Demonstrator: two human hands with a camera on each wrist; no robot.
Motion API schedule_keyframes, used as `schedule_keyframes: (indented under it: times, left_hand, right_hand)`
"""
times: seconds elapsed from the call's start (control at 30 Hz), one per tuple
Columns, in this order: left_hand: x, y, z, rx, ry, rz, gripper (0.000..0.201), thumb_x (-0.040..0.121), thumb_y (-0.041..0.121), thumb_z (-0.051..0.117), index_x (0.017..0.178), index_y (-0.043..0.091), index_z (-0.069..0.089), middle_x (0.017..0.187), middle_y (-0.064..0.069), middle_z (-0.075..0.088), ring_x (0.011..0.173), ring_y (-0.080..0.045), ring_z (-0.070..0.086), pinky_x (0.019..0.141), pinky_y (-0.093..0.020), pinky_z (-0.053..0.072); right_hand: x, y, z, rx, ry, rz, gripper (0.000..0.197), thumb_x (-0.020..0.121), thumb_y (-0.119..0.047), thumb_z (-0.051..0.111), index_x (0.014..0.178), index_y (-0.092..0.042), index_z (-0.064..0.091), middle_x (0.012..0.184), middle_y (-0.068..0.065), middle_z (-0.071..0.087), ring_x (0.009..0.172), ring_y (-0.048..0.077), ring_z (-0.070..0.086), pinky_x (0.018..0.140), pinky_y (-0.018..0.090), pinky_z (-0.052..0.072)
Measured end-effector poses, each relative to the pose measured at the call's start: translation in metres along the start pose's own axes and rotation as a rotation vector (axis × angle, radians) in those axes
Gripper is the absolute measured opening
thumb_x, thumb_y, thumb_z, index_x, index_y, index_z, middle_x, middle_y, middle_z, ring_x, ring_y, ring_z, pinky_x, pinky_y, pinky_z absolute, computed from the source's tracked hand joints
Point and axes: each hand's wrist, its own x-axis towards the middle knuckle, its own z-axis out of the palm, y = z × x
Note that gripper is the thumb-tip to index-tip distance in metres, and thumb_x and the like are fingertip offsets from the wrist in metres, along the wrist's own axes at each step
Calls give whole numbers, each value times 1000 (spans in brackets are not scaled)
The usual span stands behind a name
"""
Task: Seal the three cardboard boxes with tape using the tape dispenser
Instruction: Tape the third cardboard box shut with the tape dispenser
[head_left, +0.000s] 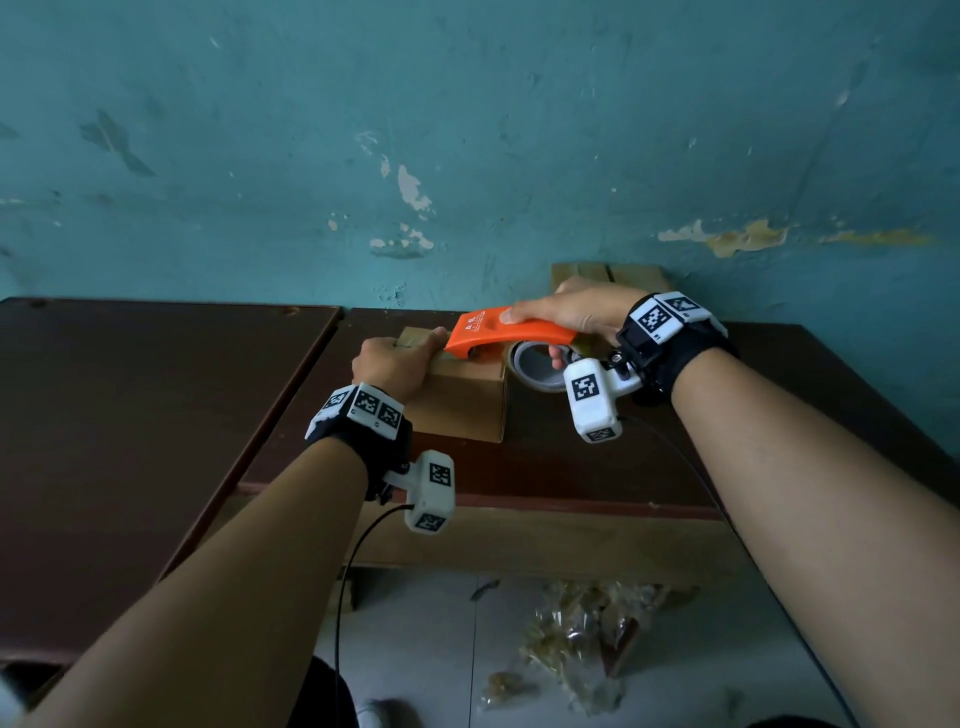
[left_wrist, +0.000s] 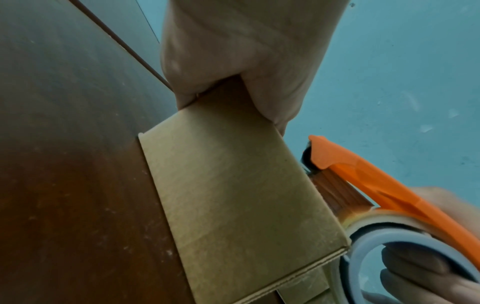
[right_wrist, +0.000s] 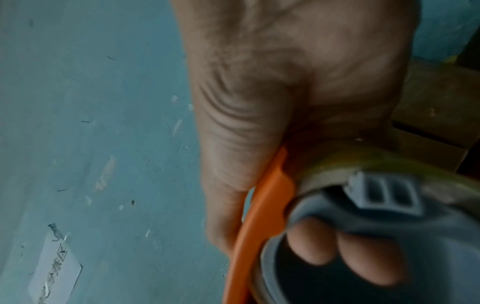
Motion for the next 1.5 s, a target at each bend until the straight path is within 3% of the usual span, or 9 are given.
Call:
schedule_keyframes:
  times: [0.17,0.63,0.87,0.97,1.23,1.37,1.5]
  left_hand:
    - [5,-2,-1,25,-15,-11,69,79,76,74,110,14,77,112,-10,73,105,-31,69,99,-42,57]
    - [3,1,1,39,-49,5,66,83,72,74,111,12,76,112,-10,73,106,-30,70,99,-42,58]
    - [4,1,3,60,-51,7,68,84,72,74,112,10,76,113,-10,73,105,-30,70,96,-40,58]
    - [3,2,4,53,-43,5,69,83,71,75,114,9,76,115,-10,71,107,-30,69,91,-37,56]
    - [1,3,4,62,-43,6,69,83,72,74,112,9,76,115,-11,71,107,-31,69,94,-38,57]
    - [1,3,4,62,-43,1,70,83,72,74,113,9,76,115,-11,71,107,-30,68,95,-39,57]
    - [1,3,5,53,-44,-2,68,84,71,75,113,9,75,115,-11,71,106,-31,68,97,-41,57]
  right_hand:
    - [4,8,-1,-29,42,-18,70,83,-73,71,100,-5,75,75,10,79,67,22,71,83,39,59]
    - [-5,22,-7,-55,74,-76,75,84,-74,68,101,-2,77,71,11,78,67,21,71,96,43,59]
    - [-13,29,-16,-36,104,-50,69,84,-70,71,98,-3,74,67,11,75,61,22,67,77,37,54]
    - [-17,37,-21,-6,105,-46,70,82,-70,73,97,-2,75,69,15,76,61,24,66,77,38,53]
    - [-22,40,-20,-9,94,-37,68,85,-69,71,96,-3,75,68,14,75,64,24,65,78,38,51]
    - [-24,42,-23,-19,103,-15,66,86,-66,71,98,-2,74,65,12,74,56,20,65,72,34,53]
    - [-31,55,-33,-30,119,12,71,83,-70,71,101,-2,75,68,13,76,63,23,67,79,39,52]
